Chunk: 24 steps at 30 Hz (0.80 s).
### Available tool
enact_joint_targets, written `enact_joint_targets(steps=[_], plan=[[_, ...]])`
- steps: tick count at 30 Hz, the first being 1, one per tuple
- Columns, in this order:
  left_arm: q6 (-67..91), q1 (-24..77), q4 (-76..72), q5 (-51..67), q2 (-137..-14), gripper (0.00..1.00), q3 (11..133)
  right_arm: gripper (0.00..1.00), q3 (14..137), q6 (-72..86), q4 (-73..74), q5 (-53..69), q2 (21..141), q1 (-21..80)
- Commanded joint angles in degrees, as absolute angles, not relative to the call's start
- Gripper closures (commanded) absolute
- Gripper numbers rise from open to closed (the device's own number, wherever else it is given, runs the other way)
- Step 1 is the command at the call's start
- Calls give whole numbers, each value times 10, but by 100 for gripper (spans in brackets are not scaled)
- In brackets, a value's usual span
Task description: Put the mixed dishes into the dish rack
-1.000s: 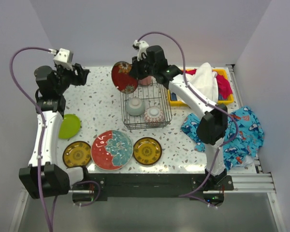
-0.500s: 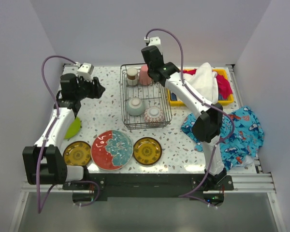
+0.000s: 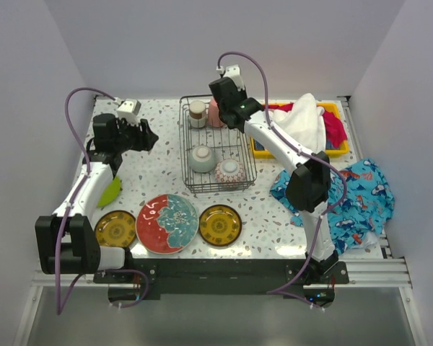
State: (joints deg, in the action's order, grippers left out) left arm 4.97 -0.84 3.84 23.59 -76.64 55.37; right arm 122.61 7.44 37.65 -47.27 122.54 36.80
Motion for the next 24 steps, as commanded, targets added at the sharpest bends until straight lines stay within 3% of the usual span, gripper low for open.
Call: enact_joint_targets(steps=[1, 9, 14, 19, 21, 22, 24], plan=[[53, -7, 11, 232, -758, 44, 547, 100, 1230, 71, 332, -507, 1223, 362], [10, -7, 45, 253, -751, 44, 536, 100, 1240, 64, 327, -496, 1272, 358], [-99, -11, 138, 437, -760, 43, 546, 100, 1235, 68, 332, -485, 1293, 357], [-203, -11, 282, 468, -800, 43, 577, 100, 1233, 76, 344, -470, 1302, 357], [-229, -11, 308, 464, -819, 43, 584, 91, 1231, 76, 349, -467, 1299, 357], [-234, -11, 320, 460, -823, 43, 584, 72, 1227, 76, 350, -461, 1295, 355], [-251, -11, 325, 457, -824, 43, 577, 54, 1226, 77, 352, -457, 1289, 353]])
